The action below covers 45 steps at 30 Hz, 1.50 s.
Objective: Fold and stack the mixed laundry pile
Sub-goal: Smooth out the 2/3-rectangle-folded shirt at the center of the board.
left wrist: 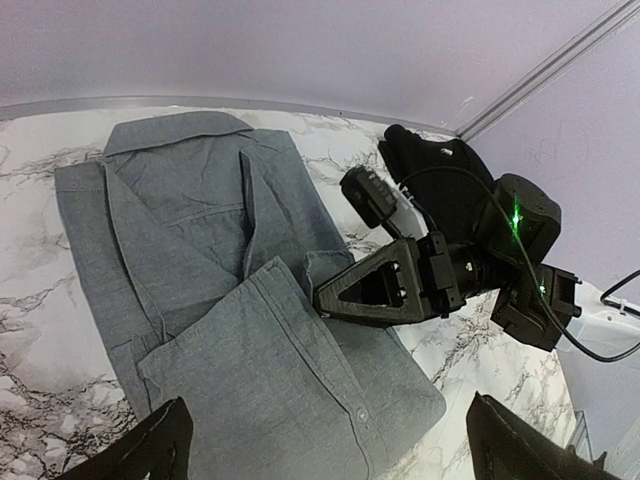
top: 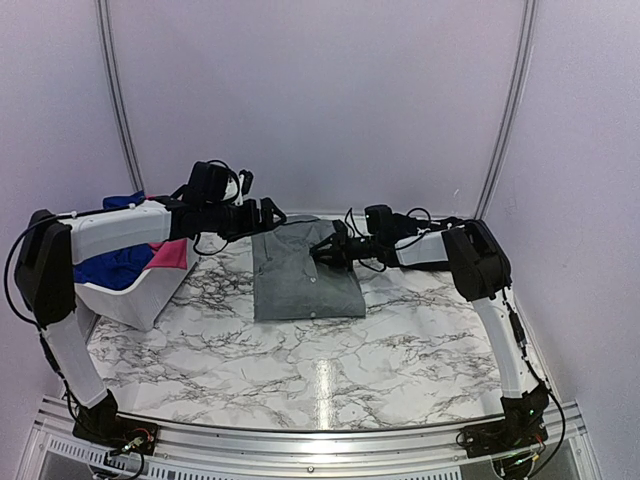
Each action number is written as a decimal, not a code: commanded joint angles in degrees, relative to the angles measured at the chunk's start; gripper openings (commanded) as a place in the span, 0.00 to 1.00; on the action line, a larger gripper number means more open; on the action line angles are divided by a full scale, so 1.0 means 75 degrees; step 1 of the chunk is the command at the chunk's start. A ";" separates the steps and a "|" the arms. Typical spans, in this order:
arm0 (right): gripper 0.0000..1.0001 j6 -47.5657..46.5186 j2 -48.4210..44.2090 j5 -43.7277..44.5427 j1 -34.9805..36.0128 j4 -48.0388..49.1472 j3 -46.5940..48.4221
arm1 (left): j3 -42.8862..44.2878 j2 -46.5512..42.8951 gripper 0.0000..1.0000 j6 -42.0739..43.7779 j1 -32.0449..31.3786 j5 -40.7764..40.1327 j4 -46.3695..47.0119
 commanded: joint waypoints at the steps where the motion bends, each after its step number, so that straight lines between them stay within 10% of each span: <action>1: 0.43 0.1041 0.0282 -0.0087 0.0049 0.1385 0.0157 | -0.0186 -0.0411 0.99 0.0111 -0.0019 -0.0067 -0.0212; 4: 0.63 0.1480 0.0365 -0.0047 0.0029 0.2008 0.0104 | -0.0339 -0.0548 0.99 0.0129 -0.0026 -0.0040 -0.0204; 13: 0.64 0.1670 -0.0212 -0.0345 -0.0225 0.2690 0.0331 | -0.1014 -0.1006 0.99 0.0272 -0.0488 0.0116 -0.0127; 19: 0.85 0.0972 -0.1038 -0.0614 -0.0448 0.2174 -0.0071 | -0.1728 -0.1131 0.99 -0.0227 -0.0988 0.0249 0.0345; 31: 0.69 -0.1600 -0.3306 -0.0596 -0.0122 -0.1063 -0.2573 | -0.2104 -0.0391 0.83 -0.1837 -0.1450 0.1053 0.1974; 45: 0.46 -0.3112 -0.2025 -0.0160 -0.0004 -0.1935 -0.2770 | -0.2857 0.1152 0.53 -0.3320 -0.1015 0.1348 0.3705</action>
